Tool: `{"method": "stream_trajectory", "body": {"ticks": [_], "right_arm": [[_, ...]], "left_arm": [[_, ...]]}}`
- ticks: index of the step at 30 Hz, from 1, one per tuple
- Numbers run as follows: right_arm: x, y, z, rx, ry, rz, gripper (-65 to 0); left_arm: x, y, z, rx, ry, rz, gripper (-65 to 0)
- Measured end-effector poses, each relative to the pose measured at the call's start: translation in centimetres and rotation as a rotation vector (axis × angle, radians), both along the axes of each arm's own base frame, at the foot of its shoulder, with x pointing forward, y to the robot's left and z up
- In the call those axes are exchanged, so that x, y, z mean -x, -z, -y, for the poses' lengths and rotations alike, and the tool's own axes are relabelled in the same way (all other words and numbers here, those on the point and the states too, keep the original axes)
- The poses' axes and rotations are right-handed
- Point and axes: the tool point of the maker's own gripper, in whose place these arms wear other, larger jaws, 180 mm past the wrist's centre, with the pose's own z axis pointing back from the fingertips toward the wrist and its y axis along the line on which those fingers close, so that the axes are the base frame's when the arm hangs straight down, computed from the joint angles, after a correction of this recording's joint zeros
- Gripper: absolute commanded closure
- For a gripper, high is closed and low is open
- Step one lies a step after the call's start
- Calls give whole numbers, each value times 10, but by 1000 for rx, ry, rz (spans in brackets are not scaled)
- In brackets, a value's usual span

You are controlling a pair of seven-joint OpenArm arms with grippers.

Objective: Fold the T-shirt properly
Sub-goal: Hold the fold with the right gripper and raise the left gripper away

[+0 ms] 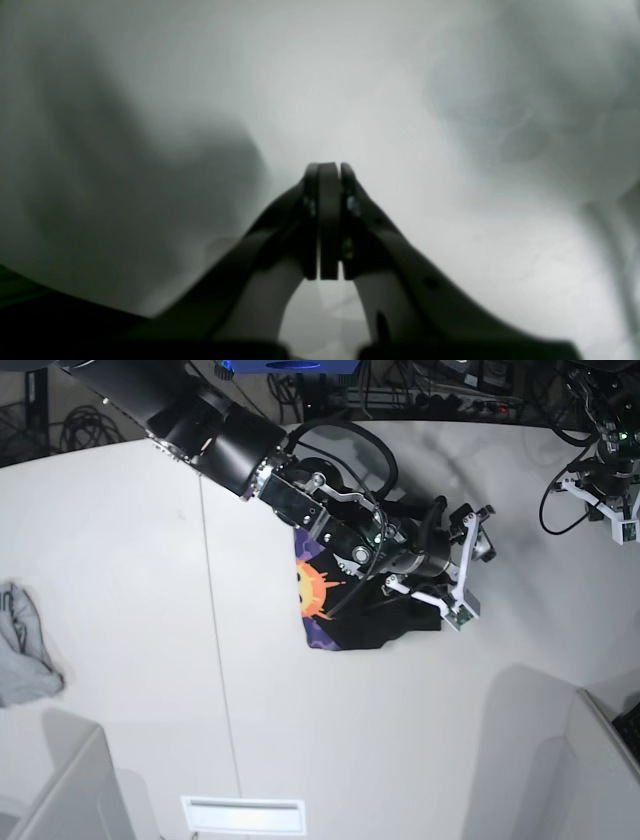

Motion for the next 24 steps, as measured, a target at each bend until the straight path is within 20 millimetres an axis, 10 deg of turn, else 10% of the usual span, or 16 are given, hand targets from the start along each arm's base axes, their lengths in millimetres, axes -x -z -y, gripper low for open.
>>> {"method": "stream_trajectory", "body": {"ticks": [8, 11, 16, 24], "right_arm": [[-5, -58, -3, -129, -10, 100, -354], [-28, -45, 27, -99, 79, 89, -299], [-61, -23, 80, -69, 250, 41, 0], [-70, 3, 99, -33, 323, -22, 0]], "left_arm": [[-1, 0, 1, 3, 1, 5, 0], [-1, -1, 0, 2, -1, 5, 0], [-1, -1, 0, 2, -2, 5, 0], [-8, 13, 30, 61, 53, -4, 0]]}}
